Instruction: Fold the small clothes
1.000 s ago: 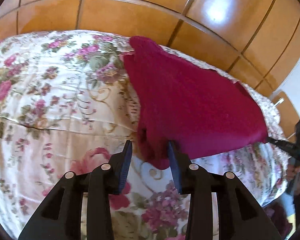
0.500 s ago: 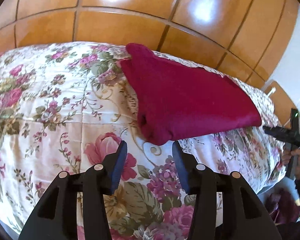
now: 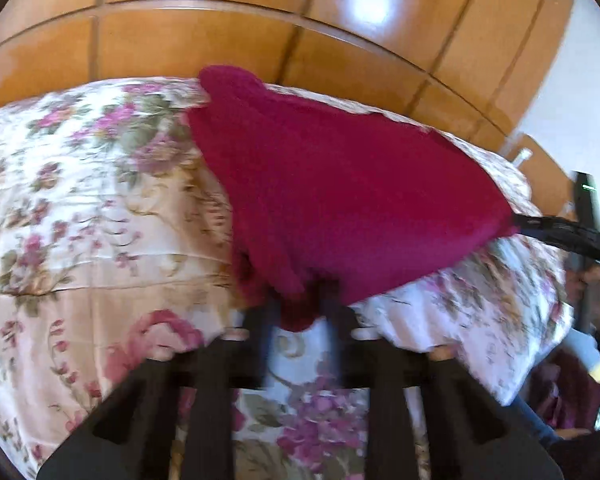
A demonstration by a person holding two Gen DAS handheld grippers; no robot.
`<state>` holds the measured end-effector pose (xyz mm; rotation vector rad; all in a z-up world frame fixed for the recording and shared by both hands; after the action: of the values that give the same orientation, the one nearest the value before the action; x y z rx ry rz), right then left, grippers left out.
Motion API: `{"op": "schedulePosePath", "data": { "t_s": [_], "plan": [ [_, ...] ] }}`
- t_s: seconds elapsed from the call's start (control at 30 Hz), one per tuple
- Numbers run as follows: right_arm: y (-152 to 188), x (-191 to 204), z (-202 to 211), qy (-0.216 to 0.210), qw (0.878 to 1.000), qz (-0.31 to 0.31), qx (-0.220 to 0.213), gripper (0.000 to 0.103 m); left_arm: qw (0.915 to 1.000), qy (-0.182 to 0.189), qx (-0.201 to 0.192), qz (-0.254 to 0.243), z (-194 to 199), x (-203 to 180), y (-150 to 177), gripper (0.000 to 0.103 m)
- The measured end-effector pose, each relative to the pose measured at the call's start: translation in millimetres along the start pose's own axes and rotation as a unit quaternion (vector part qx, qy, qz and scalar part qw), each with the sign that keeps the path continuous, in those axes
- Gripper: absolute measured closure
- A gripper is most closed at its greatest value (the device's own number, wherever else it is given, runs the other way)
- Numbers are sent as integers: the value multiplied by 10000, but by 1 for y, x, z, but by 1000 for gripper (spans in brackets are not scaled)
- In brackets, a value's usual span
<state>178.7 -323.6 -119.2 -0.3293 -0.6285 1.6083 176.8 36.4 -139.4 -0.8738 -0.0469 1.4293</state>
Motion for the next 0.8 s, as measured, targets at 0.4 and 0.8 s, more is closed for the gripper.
{"op": "schedulePosePath", "data": {
  "t_s": [0.4, 0.8],
  "plan": [
    [13, -12, -31, 389, 9983, 317, 298, 95, 9901, -841, 303, -1083, 3, 10, 30, 97],
    [-9, -8, 6, 148, 9997, 132, -143, 42, 9928, -632, -484, 899, 56, 31, -20, 74]
  ]
}}
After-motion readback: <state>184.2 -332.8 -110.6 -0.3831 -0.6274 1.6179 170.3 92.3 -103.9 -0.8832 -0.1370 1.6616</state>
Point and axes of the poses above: each gripper's, at about its wrist camera, not at the fingertips, and z roughly against the way its jaws point, x to its left, y to its underside, the point moved 10 cm from there along -z, roughly the way its jaws point, and after that the axes turned 15 degrees about z, right-handed, at the moved point
